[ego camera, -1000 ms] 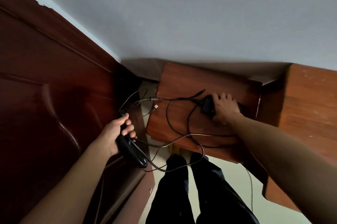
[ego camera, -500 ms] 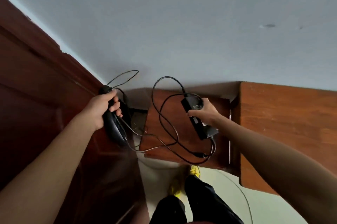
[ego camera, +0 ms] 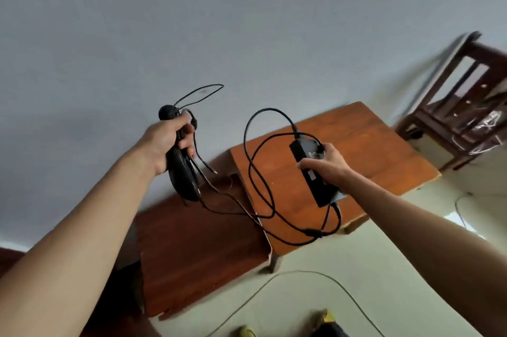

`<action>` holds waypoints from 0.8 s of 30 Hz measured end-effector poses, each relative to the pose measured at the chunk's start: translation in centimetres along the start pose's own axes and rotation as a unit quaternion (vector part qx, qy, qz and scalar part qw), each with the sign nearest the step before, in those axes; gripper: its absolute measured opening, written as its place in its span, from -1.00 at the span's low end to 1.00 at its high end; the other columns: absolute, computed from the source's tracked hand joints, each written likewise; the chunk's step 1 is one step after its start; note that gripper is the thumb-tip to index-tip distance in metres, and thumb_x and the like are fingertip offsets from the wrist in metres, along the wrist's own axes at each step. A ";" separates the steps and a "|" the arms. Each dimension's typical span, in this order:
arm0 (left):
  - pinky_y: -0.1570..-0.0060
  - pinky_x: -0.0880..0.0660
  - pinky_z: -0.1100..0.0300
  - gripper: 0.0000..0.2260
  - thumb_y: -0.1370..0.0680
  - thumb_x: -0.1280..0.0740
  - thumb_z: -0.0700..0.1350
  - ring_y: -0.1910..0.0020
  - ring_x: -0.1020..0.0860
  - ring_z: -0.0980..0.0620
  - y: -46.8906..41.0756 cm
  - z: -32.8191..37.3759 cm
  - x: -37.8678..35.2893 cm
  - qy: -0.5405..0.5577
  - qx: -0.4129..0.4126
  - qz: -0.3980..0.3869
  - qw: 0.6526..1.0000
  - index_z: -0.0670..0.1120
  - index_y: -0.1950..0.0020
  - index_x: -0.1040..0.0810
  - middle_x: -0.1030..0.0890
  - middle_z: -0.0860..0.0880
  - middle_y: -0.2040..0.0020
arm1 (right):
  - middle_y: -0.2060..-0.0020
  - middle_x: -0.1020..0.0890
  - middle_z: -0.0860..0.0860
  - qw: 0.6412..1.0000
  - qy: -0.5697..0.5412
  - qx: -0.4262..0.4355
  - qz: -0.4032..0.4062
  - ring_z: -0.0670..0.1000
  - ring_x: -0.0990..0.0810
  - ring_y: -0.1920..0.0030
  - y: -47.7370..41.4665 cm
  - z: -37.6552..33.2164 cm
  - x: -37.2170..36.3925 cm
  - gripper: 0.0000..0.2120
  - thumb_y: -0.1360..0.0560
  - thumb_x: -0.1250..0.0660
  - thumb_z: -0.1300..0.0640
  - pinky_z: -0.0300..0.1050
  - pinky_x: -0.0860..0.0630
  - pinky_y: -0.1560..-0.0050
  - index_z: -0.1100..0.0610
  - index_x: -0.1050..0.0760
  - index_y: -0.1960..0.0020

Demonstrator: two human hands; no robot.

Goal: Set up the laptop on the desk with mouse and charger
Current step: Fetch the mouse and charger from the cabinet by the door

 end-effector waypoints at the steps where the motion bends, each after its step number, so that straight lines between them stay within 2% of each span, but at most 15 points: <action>1: 0.38 -0.41 0.17 -0.65 -0.63 -0.15 0.03 0.62 -0.37 0.01 -0.3 0.8 -3.5 -0.020 -0.006 -0.030 0.999 -0.10 0.30 -0.38 -0.27 0.01 0.63 | 0.10 -0.59 0.04 1.000 -0.018 -0.009 0.024 0.04 -0.64 0.18 0.6 1.3 3.1 -0.29 -0.12 -0.56 -0.11 -0.10 -0.57 0.35 0.05 -0.35 -0.16; 5: 0.39 -0.43 0.18 -0.66 -0.63 -0.16 0.05 0.59 -0.39 0.00 -0.2 3.6 -18.8 -0.081 -0.022 -0.141 0.986 -0.09 0.29 -0.39 -0.27 0.01 0.61 | 0.12 -0.60 0.05 0.991 -0.074 -0.042 0.107 0.00 -0.64 0.24 3.3 7.3 15.2 -0.30 -0.13 -0.57 -0.09 -0.23 -0.49 0.49 0.07 -0.36 -0.15; 9: 0.40 -0.46 0.19 -0.67 -0.62 -0.18 0.04 0.58 -0.39 -0.02 1.6 4.5 -38.3 -0.128 -0.055 -0.239 0.961 -0.09 0.28 -0.41 -0.28 0.00 0.59 | 0.04 -0.60 0.09 0.973 -0.111 -0.079 0.185 0.07 -0.65 0.14 6.5 15.6 29.2 -0.27 -0.15 -0.58 -0.06 -0.13 -0.56 0.32 0.08 -0.36 -0.22; 12: 0.40 -0.45 0.17 -0.67 -0.63 -0.16 0.03 0.58 -0.38 -0.02 3.2 3.2 -50.1 -0.128 -0.050 -0.286 0.948 -0.09 0.28 -0.40 -0.28 0.00 0.59 | 0.05 -0.58 0.08 0.961 -0.121 -0.101 0.228 0.07 -0.64 0.11 8.7 20.6 37.8 -0.27 -0.14 -0.57 -0.06 -0.07 -0.59 0.25 0.05 -0.33 -0.20; 16: 0.39 -0.43 0.15 -0.67 -0.63 -0.16 0.02 0.59 -0.37 -0.03 5.4 0.1 -64.5 -0.138 -0.033 -0.335 0.931 -0.11 0.28 -0.38 -0.28 -0.01 0.60 | 0.09 -0.57 0.03 0.935 -0.120 -0.144 0.301 0.02 -0.62 0.15 12.7 27.6 49.4 -0.30 -0.16 -0.58 -0.05 -0.16 -0.53 0.31 0.02 -0.32 -0.17; 21: 0.45 -0.42 0.18 -0.65 -0.64 -0.15 0.00 0.59 -0.37 0.00 5.9 -2.8 -79.9 -0.148 -0.011 -0.389 0.909 -0.11 0.30 -0.38 -0.29 -0.01 0.60 | 0.12 -0.59 0.01 0.890 -0.127 -0.212 0.383 0.02 -0.62 0.16 16.0 36.1 61.0 -0.20 0.01 -0.53 -0.19 -0.13 -0.54 0.27 -0.02 -0.32 -0.15; 24: 0.48 -0.42 0.19 -0.68 -0.64 -0.16 -0.01 0.58 -0.36 0.00 4.7 -4.6 -88.8 -0.150 0.010 -0.424 0.893 -0.10 0.29 -0.38 -0.29 -0.01 0.59 | 0.15 -0.61 -0.01 0.864 -0.136 -0.245 0.419 -0.01 -0.63 0.19 16.5 40.8 66.5 -0.19 0.04 -0.52 -0.22 -0.15 -0.52 0.31 -0.03 -0.33 -0.13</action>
Point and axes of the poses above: each hand's wrist, its own y-axis away from the middle knuckle, its own x-axis out of the back of the hand, z = x × y, the point moved 10 cm from there along -y, towards the middle knuckle
